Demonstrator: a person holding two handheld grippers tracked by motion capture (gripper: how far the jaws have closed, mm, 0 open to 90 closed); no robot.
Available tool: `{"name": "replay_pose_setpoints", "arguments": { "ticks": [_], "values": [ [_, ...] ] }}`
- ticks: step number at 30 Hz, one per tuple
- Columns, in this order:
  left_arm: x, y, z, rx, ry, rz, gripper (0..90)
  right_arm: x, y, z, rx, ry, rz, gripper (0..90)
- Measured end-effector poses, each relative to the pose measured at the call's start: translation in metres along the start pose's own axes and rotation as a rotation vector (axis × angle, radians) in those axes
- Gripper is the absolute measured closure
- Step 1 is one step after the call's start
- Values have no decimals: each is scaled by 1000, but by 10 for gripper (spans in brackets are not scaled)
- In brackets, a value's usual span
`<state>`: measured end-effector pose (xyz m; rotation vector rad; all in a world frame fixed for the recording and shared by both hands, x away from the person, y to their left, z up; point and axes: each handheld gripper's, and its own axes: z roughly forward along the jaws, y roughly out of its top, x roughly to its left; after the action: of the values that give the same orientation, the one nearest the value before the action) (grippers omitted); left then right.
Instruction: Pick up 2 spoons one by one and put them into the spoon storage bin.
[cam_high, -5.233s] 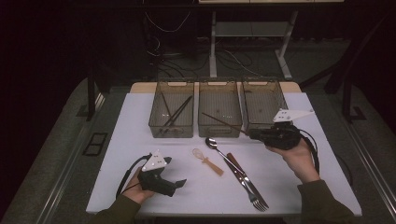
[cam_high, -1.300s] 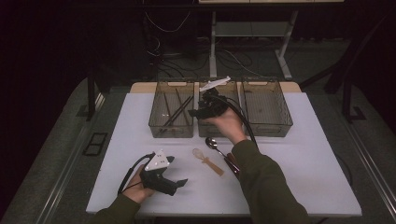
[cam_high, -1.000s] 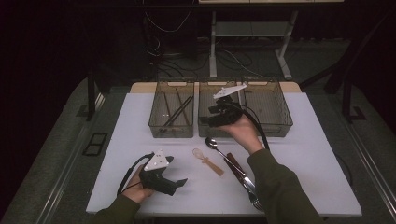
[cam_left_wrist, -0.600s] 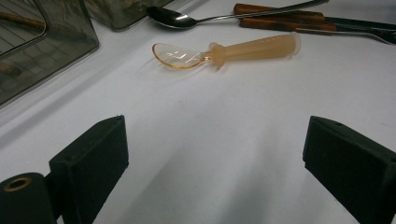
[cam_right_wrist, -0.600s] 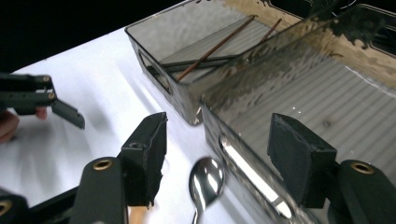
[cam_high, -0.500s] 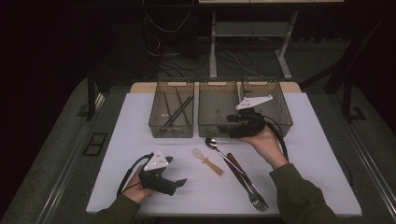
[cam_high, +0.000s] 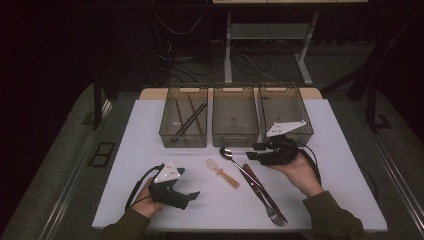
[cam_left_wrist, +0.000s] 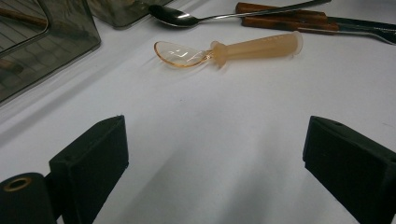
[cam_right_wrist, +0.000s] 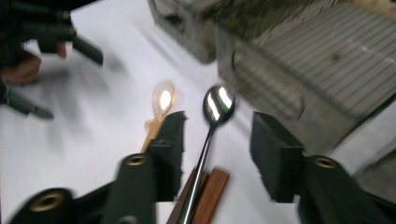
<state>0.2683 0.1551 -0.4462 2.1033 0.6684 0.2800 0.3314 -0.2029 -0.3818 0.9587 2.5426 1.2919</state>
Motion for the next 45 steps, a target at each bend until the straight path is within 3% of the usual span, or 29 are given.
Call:
{"name": "replay_pose_setpoints", "arguments": {
  "ticks": [9,14,21,29,45],
  "values": [
    [-1,0,0,0,1,-5,58,16,-27,-3,62,16,-21,825],
    [-1,0,0,-1,2,-6,59,28,-38,-3,88,42,-32,890],
    [-2,0,0,6,3,0,58,39,-51,-1,122,52,-39,899],
    [-2,0,0,4,1,2,58,47,-53,10,157,68,-57,899],
    [-2,0,0,5,-1,0,58,34,-57,13,199,6,-58,900]
  ]
}}
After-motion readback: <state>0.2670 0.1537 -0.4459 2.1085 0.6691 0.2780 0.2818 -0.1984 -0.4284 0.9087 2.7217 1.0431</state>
